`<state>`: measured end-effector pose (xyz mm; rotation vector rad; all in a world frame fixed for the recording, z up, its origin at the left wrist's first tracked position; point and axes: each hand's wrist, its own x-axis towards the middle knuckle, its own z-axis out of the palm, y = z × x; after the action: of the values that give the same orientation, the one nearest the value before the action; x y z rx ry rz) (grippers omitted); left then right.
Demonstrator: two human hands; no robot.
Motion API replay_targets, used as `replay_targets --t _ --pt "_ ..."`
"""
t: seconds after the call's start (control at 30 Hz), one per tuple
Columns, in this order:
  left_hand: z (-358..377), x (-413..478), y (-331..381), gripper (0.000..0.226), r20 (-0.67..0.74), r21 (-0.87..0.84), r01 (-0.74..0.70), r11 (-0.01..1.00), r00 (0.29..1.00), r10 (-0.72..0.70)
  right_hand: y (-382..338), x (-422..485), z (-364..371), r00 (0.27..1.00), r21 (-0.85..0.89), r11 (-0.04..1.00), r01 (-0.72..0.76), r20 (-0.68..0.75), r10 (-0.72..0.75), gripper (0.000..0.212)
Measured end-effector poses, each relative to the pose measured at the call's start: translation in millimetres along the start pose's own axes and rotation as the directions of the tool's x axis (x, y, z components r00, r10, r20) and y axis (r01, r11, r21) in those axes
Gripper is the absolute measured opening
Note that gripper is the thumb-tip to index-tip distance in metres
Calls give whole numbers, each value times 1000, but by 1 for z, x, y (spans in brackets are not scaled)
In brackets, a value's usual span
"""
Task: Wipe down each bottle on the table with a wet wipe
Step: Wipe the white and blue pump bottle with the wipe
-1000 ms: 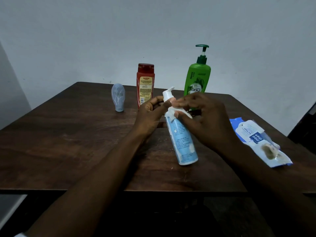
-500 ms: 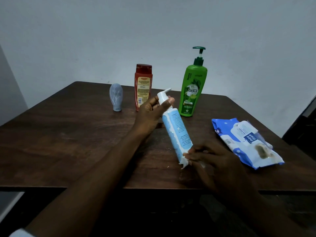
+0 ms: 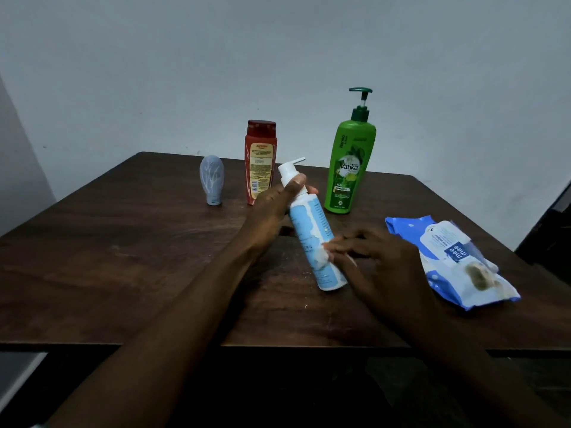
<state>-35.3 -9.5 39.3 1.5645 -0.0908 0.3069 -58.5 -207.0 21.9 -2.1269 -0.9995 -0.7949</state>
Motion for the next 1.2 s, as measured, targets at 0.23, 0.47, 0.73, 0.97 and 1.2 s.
replay_targets --t 0.23,0.47,0.73,0.97,1.2 --pt "-1 0 1 30 9 -48 16 999 1000 -15 -8 58 10 998 23 999 29 -62 -28 12" --pt "-1 3 1 23 4 -93 31 995 1000 -31 -8 69 14 999 59 998 9 -54 -6 14" --pt "0 6 -10 33 19 -195 60 979 998 -57 -4 39 12 1000 60 998 -17 -9 18 16" --pt "-5 8 -11 23 54 -169 43 985 998 -34 -5 -26 -5 999 -2 1000 -3 41 3 17" --pt "-1 10 -9 19 71 -158 23 987 997 -12 -6 -34 -12 998 28 1000 -3 57 2 24"
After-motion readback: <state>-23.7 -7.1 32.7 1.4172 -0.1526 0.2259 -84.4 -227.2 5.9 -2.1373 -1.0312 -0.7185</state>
